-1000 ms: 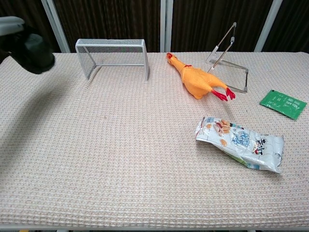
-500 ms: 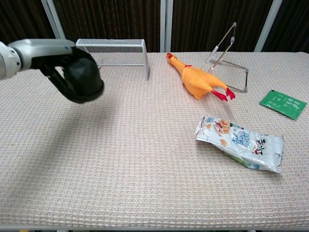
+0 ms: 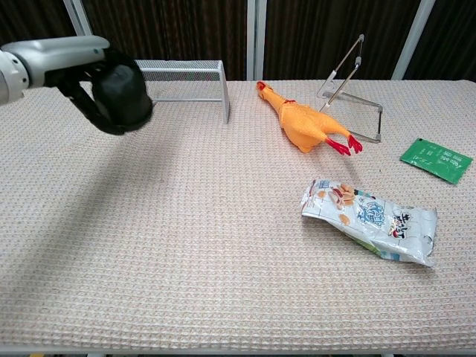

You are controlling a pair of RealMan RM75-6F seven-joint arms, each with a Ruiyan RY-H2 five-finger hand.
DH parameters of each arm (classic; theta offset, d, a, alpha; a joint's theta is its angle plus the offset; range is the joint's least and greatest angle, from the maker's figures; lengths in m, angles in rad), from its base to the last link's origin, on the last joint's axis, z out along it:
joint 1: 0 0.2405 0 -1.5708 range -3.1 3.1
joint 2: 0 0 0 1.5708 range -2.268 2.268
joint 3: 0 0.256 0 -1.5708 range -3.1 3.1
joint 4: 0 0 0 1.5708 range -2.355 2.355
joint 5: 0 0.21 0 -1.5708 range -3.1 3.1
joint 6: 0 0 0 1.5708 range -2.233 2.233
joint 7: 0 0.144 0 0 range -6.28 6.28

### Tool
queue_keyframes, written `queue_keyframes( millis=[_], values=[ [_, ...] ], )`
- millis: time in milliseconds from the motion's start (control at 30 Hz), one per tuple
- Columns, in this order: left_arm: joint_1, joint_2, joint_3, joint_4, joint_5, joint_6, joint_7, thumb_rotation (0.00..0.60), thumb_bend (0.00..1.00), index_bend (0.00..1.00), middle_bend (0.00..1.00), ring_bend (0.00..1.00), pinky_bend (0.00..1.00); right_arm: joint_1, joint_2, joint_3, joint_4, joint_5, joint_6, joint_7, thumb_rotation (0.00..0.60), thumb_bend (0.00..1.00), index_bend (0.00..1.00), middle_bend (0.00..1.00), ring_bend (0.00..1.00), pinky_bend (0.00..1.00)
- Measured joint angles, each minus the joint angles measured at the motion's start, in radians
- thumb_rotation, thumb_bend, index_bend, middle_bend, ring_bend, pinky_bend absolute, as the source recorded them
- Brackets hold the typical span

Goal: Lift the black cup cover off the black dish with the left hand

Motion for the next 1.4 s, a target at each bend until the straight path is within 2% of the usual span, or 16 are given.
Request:
queue_keyframes(
  millis=[133,267,400,500,633,767,933,1167,1400],
  values=[
    [-0.019,-0.019,-0.023,0.209,-0.162,-0.002,0.066,0.600,0.26,0.42,0.46,0.32,0.43,-0.006,0.016,0.007,-0.022,-0.007,0.025,-0.006,0.600,0.19,0.00,0.01,0.00,0.00],
    [-0.022,-0.011,-0.029,0.244,-0.247,-0.025,0.076,0.600,0.26,0.42,0.46,0.32,0.43,-0.008,0.019,0.006,-0.031,-0.015,0.029,-0.012,0.600,0.19,0.00,0.01,0.00,0.00],
    [-0.017,0.015,-0.021,0.127,-0.257,-0.081,0.056,0.600,0.26,0.42,0.46,0.32,0.43,-0.009,0.023,0.003,-0.043,-0.040,0.052,-0.022,0.600,0.19,0.00,0.01,0.00,0.00],
    [-0.014,0.040,0.001,-0.016,-0.240,-0.141,0.034,0.600,0.26,0.42,0.46,0.32,0.43,-0.009,0.034,0.003,-0.072,-0.073,0.082,-0.045,0.600,0.18,0.00,0.01,0.00,0.00],
    [-0.008,0.055,0.044,-0.195,-0.158,-0.190,0.008,0.600,0.26,0.42,0.46,0.32,0.43,-0.007,0.057,0.005,-0.125,-0.103,0.109,-0.082,0.600,0.19,0.00,0.01,0.00,0.00],
    [0.000,0.028,0.070,-0.236,-0.047,-0.167,-0.009,0.600,0.26,0.42,0.46,0.32,0.43,-0.005,0.066,0.010,-0.147,-0.094,0.110,-0.097,0.600,0.19,0.00,0.01,0.00,0.00],
    [0.010,-0.056,0.079,-0.161,0.028,-0.084,-0.038,0.600,0.26,0.42,0.46,0.32,0.43,-0.005,0.060,0.006,-0.130,-0.077,0.094,-0.084,0.600,0.18,0.00,0.01,0.00,0.00],
    [0.020,-0.162,0.084,0.006,0.077,-0.048,-0.121,0.600,0.26,0.42,0.46,0.32,0.43,0.000,0.055,0.007,-0.119,-0.069,0.081,-0.071,0.600,0.19,0.00,0.01,0.00,0.00],
    [0.041,-0.279,0.083,0.177,0.149,0.005,-0.256,0.600,0.26,0.41,0.46,0.32,0.42,-0.001,0.055,0.006,-0.126,-0.065,0.083,-0.077,0.600,0.19,0.00,0.01,0.00,0.00]
  ],
)
